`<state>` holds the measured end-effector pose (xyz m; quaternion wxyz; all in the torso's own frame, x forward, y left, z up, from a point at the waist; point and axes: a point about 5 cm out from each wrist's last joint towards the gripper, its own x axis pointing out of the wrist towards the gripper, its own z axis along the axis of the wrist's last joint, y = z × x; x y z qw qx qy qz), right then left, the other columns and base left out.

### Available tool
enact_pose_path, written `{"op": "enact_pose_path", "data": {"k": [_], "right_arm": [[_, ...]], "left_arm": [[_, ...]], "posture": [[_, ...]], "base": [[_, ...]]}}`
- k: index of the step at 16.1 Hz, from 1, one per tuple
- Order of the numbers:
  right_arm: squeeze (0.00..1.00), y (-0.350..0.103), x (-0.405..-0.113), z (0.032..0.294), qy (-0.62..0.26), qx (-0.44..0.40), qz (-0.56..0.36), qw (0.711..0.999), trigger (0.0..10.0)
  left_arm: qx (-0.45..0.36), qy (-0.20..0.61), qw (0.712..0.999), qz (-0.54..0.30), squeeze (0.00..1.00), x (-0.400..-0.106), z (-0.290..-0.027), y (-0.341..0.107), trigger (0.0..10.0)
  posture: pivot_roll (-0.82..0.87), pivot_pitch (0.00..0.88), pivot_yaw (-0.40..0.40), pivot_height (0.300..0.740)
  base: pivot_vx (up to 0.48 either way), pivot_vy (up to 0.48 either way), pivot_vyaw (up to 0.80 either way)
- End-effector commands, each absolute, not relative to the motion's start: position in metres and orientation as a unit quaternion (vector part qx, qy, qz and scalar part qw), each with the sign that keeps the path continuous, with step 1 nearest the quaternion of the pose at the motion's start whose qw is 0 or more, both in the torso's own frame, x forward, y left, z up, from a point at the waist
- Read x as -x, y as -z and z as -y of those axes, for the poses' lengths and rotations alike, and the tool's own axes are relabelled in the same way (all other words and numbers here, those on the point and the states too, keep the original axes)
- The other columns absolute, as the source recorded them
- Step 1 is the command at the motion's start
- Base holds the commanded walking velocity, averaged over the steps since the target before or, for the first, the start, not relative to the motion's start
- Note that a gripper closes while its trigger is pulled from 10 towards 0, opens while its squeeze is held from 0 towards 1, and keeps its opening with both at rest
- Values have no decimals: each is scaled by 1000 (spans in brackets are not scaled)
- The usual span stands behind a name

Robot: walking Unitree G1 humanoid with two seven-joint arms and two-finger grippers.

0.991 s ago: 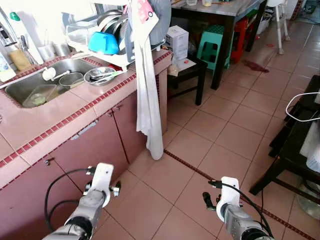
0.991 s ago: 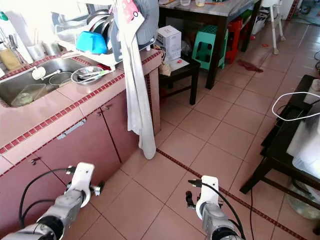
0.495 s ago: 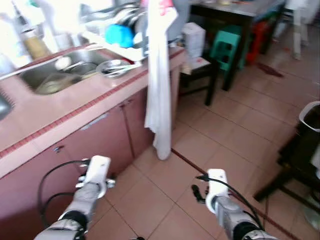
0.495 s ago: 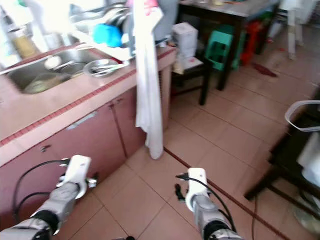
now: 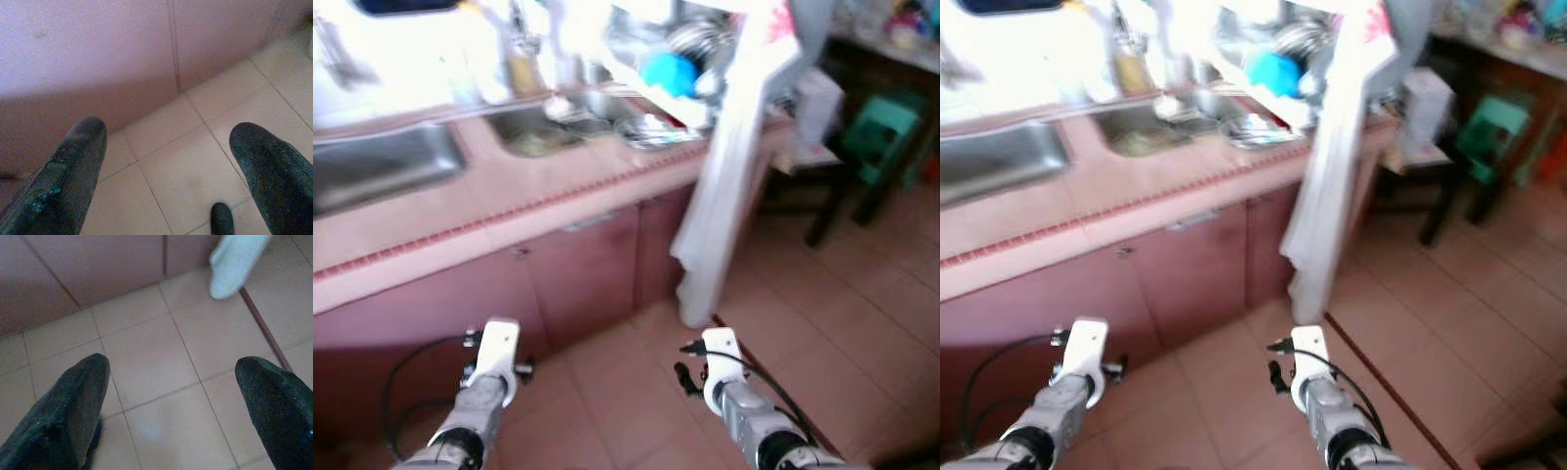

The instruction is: Kitchen organization

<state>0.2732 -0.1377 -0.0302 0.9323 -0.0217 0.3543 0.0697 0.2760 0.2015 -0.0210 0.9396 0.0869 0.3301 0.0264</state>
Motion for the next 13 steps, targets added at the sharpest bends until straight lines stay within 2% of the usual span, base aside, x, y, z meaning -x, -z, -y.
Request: {"op": "enact_pose_path", "data": {"k": [1, 5, 9, 13], "right_arm": [[0, 33, -270, 139, -74, 27, -363, 928, 10000], [0, 32, -271, 143, -70, 30, -364, 928, 10000], [0, 33, -270, 146, -71, 33, -364, 928, 10000], [0, 31, -272, 150, -52, 18, -357, 933, 10000]], "left_arm": [[-88, -26, 939, -332, 0, -277, -201, 20, 10000], [-85, -24, 939, -332, 0, -278, -199, 20, 10000], [-100, -32, 941, -321, 0, -279, -199, 18, 10000], [-139, 0, 942, -306, 0, -285, -191, 14, 10000]], "posture": [[67, 0, 0, 740], [59, 0, -9, 740], [54, 0, -13, 740], [55, 0, 10, 740]], "base": [[0, 0, 800], [0, 0, 800], [0, 0, 0], [0, 0, 0]]}}
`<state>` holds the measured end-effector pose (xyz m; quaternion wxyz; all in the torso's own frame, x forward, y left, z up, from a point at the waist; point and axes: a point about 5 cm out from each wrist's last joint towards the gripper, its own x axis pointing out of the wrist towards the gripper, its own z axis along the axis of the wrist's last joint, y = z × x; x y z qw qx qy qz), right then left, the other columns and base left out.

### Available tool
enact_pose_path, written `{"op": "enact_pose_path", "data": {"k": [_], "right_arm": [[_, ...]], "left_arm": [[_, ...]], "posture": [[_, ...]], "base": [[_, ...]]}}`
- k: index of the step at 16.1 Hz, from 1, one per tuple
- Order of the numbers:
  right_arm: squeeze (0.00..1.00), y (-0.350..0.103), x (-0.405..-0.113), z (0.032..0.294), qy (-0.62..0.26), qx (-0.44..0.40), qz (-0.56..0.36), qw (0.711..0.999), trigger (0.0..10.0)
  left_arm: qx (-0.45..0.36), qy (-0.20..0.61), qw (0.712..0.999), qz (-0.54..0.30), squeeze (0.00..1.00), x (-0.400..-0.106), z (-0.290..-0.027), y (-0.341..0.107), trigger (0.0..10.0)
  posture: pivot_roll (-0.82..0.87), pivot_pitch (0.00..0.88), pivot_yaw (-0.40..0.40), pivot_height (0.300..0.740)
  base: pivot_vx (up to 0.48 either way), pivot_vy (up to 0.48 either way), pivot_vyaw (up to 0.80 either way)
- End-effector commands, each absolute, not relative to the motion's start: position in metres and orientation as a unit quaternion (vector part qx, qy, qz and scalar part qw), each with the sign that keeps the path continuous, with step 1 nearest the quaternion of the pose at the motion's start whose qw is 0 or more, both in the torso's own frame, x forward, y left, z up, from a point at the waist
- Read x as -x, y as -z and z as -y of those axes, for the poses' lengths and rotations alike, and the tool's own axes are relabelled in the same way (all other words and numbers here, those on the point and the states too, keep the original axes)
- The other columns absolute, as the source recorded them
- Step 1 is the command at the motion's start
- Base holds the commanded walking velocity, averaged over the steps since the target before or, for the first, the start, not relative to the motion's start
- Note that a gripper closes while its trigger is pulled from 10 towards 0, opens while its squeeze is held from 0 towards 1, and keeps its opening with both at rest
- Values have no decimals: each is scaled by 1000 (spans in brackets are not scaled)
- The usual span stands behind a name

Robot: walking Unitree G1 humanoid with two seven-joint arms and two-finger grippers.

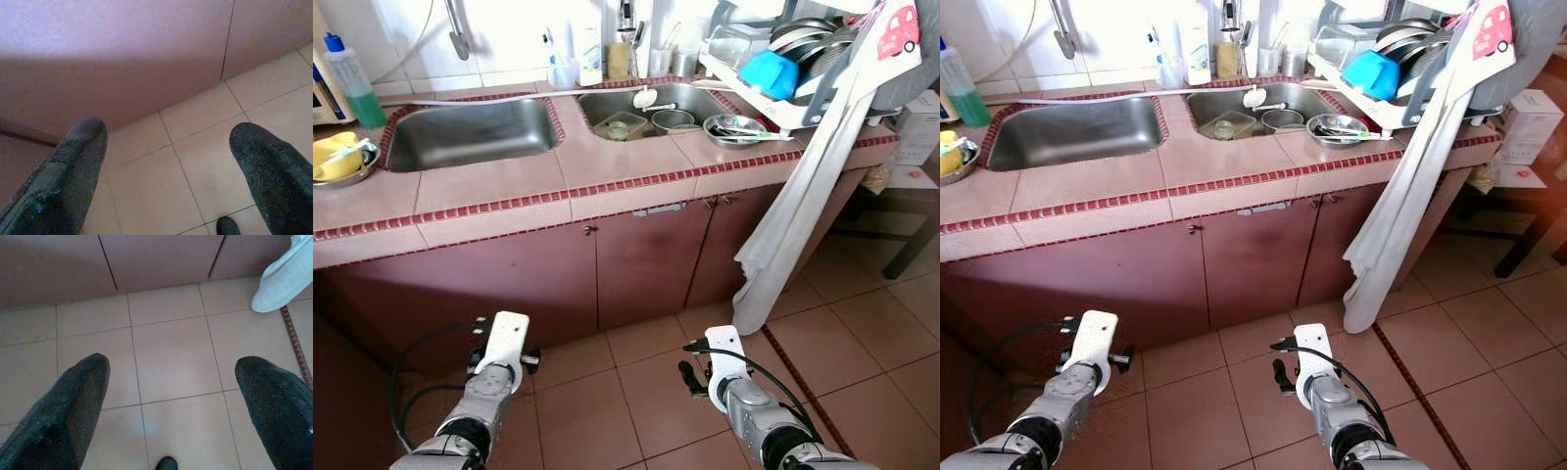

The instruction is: Kitchen organization

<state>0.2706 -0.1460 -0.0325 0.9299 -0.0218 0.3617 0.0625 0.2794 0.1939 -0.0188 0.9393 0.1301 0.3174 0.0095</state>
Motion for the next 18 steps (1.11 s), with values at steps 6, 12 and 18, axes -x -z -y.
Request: {"op": "enact_pose_path", "data": {"k": [6, 12, 18], "right_arm": [[0, 57, -224, 207, 30, -13, -387, 922, 10000], [0, 88, -162, 214, 86, -53, -445, 890, 10000], [0, 94, -150, 204, 96, -59, -452, 885, 10000]], "left_arm": [[-99, 52, 943, -313, 0, -283, -171, 18, 10000], [-122, 67, 938, -316, 0, -282, -185, 17, 10000], [-153, 83, 929, -328, 0, -278, -201, 17, 10000]], "posture": [[53, 0, 58, 740], [78, 0, 127, 740], [65, 0, 189, 740]], "base": [[0, 0, 0], [0, 0, 0], [0, 0, 0]]}}
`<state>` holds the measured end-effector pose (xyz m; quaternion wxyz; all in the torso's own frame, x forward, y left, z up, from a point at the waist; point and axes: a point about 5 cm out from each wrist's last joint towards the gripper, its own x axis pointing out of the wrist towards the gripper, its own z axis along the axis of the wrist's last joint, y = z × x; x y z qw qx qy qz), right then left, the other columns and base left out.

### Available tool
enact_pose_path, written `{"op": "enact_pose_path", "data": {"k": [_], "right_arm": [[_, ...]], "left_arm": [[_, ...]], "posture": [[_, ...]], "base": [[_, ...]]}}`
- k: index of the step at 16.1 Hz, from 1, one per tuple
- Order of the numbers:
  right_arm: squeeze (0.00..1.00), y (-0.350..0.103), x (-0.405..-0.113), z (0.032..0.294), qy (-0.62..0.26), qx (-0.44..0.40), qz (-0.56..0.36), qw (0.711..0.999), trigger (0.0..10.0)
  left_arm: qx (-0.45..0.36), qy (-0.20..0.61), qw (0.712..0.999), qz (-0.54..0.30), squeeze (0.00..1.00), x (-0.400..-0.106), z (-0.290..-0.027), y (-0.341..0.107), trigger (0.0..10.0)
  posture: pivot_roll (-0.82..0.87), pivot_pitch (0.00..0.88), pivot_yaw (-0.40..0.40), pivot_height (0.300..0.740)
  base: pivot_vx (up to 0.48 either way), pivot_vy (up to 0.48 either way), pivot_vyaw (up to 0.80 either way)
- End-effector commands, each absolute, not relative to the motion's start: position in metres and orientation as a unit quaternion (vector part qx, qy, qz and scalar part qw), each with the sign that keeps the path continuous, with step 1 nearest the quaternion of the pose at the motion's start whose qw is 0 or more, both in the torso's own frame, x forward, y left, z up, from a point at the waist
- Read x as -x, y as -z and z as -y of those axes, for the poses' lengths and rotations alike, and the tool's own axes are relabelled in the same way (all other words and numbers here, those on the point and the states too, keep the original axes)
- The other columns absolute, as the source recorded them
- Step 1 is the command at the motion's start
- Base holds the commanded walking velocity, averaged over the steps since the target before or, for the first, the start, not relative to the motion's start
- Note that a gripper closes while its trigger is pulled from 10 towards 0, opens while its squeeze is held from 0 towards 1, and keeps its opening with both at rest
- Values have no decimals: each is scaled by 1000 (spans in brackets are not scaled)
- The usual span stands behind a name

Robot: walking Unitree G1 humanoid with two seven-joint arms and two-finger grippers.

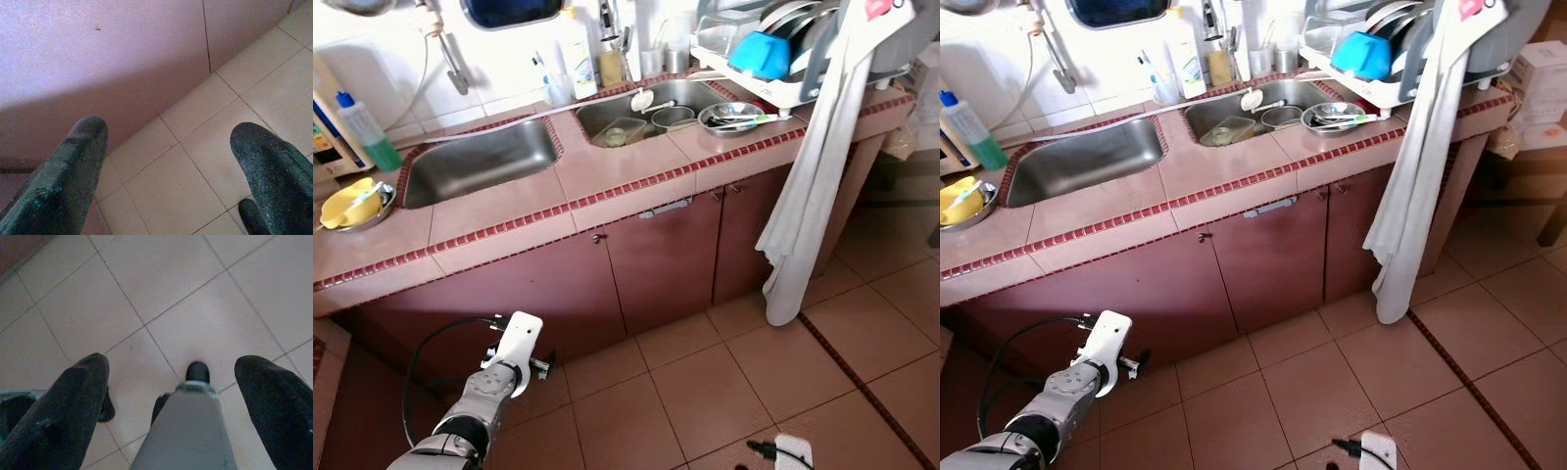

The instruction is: Kitchen organization

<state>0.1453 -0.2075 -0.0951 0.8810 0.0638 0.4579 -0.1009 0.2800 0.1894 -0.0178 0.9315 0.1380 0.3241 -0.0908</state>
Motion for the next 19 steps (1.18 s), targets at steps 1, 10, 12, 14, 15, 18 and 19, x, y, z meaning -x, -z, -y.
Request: {"op": "enact_pose_path", "data": {"k": [1, 10, 12, 14, 15, 18, 19], "right_arm": [[0, 91, -157, 206, 98, -61, -444, 888, 10000], [0, 49, -242, 184, -27, 26, -378, 925, 10000], [0, 49, -243, 180, -44, 32, -378, 924, 10000], [0, 48, -245, 174, -58, 35, -377, 924, 10000], [0, 47, -246, 176, -57, 34, -376, 924, 10000], [0, 44, -251, 175, -60, 46, -373, 925, 10000], [0, 42, -254, 173, -65, 54, -369, 926, 10000]], "left_arm": [[-151, 76, 928, -332, 0, -277, -203, 18, 10000], [-82, 19, 926, -367, 0, -240, -199, 47, 10000], [-81, 24, 920, -383, 0, -231, -194, 55, 10000], [-83, 36, 914, -395, 0, -225, -188, 60, 10000], [-79, 39, 914, -397, 0, -225, -183, 60, 10000], [-78, 45, 918, -386, 0, -238, -177, 53, 10000], [-61, 44, 921, -383, 0, -245, -175, 49, 10000]], "posture": [[60, 0, 185, 740], [78, 0, 11, 740], [77, 0, -3, 740], [68, 0, -11, 740], [66, 0, -20, 740], [71, 0, -46, 740], [74, 0, -47, 740]], "base": [[0, 0, 0], [0, 0, 0], [0, 0, 0], [0, 0, 0], [0, 0, 0], [0, 0, 0], [0, 0, 0]]}}
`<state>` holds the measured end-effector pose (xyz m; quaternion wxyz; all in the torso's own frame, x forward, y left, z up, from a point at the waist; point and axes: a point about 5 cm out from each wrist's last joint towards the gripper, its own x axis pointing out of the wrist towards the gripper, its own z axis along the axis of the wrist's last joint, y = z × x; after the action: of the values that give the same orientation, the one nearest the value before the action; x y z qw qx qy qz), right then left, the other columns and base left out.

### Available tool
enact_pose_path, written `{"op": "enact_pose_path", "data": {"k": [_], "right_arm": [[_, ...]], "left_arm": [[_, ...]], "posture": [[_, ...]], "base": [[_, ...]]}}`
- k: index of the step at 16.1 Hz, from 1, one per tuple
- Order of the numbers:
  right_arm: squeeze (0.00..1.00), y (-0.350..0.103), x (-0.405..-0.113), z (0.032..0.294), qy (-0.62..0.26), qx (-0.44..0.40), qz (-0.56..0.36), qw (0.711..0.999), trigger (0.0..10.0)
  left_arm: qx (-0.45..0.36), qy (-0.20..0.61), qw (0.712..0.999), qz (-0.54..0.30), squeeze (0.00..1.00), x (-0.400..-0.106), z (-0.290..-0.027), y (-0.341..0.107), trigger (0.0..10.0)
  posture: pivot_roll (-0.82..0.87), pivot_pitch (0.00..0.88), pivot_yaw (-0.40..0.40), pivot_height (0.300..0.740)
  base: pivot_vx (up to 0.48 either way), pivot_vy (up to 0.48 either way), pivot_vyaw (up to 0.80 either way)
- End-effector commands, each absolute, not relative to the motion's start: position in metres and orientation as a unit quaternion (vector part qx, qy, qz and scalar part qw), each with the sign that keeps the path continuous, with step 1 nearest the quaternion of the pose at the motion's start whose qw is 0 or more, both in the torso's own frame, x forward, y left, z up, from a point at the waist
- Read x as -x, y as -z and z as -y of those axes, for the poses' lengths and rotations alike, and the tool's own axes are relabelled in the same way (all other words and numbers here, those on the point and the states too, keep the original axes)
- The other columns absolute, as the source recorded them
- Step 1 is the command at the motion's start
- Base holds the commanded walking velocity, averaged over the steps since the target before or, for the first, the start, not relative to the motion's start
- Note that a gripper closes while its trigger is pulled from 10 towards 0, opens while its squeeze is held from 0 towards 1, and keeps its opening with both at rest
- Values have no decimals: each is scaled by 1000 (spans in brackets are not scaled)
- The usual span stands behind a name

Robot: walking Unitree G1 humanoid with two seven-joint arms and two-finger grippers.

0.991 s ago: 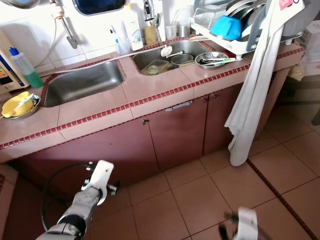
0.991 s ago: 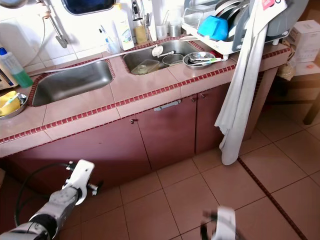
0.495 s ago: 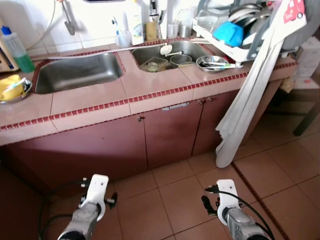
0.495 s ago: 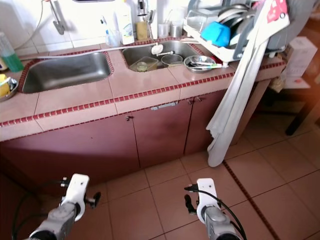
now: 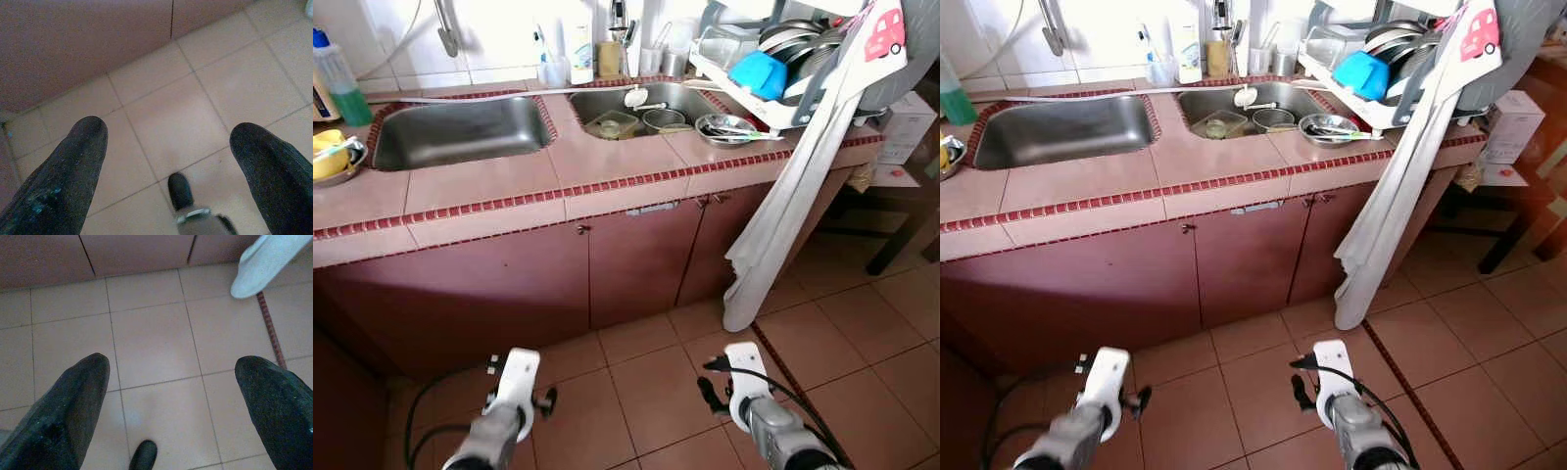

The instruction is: Kitchen organization

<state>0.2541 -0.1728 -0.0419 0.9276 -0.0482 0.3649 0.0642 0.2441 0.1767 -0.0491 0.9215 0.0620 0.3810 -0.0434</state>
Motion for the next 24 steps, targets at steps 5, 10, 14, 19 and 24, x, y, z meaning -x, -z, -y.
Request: {"op": "enact_pose_path", "data": {"k": [5, 10, 14, 19, 24], "right_arm": [[0, 19, -283, 178, -27, 39, -331, 942, 10000], [0, 16, -286, 187, -7, 30, -332, 943, 10000], [0, 25, -276, 181, 13, 3, -346, 938, 10000], [0, 29, -273, 170, -15, 12, -356, 934, 10000], [0, 31, -271, 161, -27, 9, -358, 933, 10000]], "left_arm": [[-56, 42, 931, -357, 0, -274, -173, 28, 10000], [-86, 63, 927, -360, 0, -273, -164, 29, 10000], [-111, 66, 931, -342, 0, -276, -161, 27, 10000], [-110, 53, 943, -309, 0, -293, -155, 12, 10000], [-132, 83, 935, -319, 0, -287, -151, 18, 10000]], "posture": [[39, 0, -77, 740], [30, 0, -58, 740], [12, 0, -21, 740], [37, 0, -44, 740], [50, 0, -42, 740]], "base": [[0, 0, 0], [0, 0, 0], [0, 0, 0], [0, 0, -581], [0, 0, -153]]}}
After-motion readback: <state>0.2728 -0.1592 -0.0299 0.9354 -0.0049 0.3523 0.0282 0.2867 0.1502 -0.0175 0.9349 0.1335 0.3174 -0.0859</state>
